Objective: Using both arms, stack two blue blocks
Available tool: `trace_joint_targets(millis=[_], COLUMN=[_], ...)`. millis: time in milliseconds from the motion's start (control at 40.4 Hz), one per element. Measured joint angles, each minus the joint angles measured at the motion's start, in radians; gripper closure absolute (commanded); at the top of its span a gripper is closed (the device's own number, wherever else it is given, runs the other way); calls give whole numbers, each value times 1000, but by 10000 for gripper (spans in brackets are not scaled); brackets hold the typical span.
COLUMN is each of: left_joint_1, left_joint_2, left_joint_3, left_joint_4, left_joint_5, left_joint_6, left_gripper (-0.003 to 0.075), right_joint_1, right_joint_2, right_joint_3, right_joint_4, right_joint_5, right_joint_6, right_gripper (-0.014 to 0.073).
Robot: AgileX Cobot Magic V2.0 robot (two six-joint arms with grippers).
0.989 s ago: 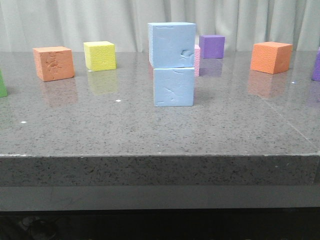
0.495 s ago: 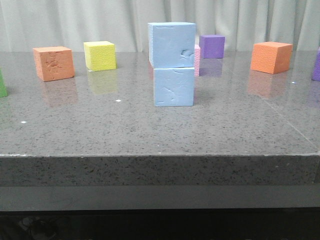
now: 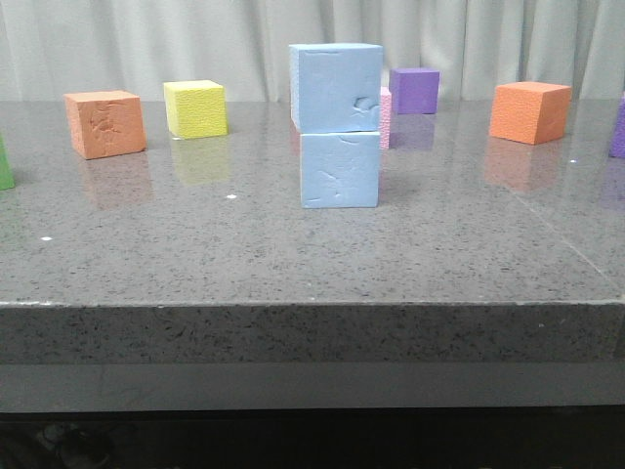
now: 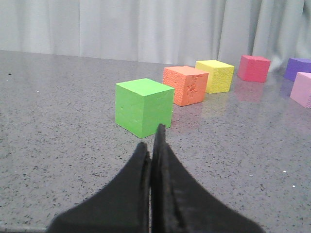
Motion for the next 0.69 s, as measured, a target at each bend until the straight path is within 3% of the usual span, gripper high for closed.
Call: trace_joint_targets(millis=[173,420,692], left_joint_1=[0,0,0], left_joint_2=[0,0,0], left_joint_3=[0,0,0], left_joint_4=[0,0,0], left_joint_5=[0,0,0], left_joint_6=[0,0,0], left_gripper=[738,738,738], right_joint_1=[-72,-300,-428], right_joint_2=[-46,-329,-639], right_joint_3=[68,395,755], right_joint_4=[-1,-6,23], right_joint_5=[-52,-423,-739], right_joint_6=[0,0,0], right_gripper=[663,663,663])
